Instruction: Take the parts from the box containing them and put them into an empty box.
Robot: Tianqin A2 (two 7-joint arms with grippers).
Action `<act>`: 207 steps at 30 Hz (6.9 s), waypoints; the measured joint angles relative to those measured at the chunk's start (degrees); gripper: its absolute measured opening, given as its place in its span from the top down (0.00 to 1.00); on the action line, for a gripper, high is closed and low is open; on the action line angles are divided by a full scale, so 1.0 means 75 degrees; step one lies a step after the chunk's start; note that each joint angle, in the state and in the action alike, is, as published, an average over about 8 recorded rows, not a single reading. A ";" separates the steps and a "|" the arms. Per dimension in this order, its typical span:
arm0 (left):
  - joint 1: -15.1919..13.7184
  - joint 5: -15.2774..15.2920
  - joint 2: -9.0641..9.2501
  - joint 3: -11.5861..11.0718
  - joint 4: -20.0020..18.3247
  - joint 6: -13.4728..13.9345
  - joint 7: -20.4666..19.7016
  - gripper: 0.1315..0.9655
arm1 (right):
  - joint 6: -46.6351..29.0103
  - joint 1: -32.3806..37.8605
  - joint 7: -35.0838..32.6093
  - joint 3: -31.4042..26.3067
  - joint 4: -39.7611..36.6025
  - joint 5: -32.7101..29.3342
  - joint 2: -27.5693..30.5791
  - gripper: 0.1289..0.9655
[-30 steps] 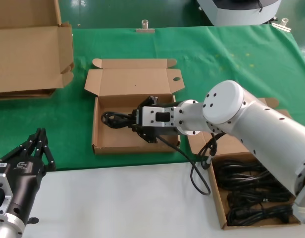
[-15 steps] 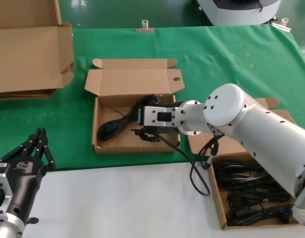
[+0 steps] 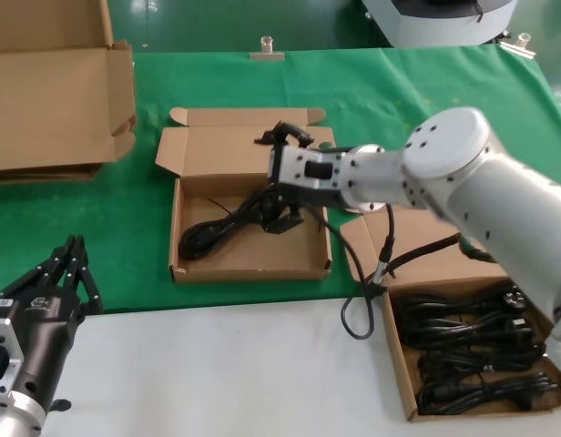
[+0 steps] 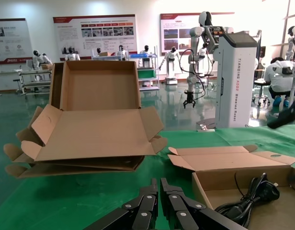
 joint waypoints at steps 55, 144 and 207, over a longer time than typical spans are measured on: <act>0.0000 -0.0001 0.0000 0.0000 0.0000 0.0000 0.0000 0.73 | 0.1108 -0.4882 0.5402 0.4735 0.8579 -0.3130 0.4367 0.00; 0.0000 -0.0002 0.0000 0.0000 0.0000 0.0000 0.0002 0.00 | 0.3609 -1.0131 0.4067 0.8286 1.0304 -0.1395 0.2369 0.00; 0.0000 -0.0002 0.0000 0.0000 0.0000 0.0000 0.0002 0.00 | 0.3609 -1.0131 0.4067 0.8286 1.0304 -0.1395 0.2369 0.00</act>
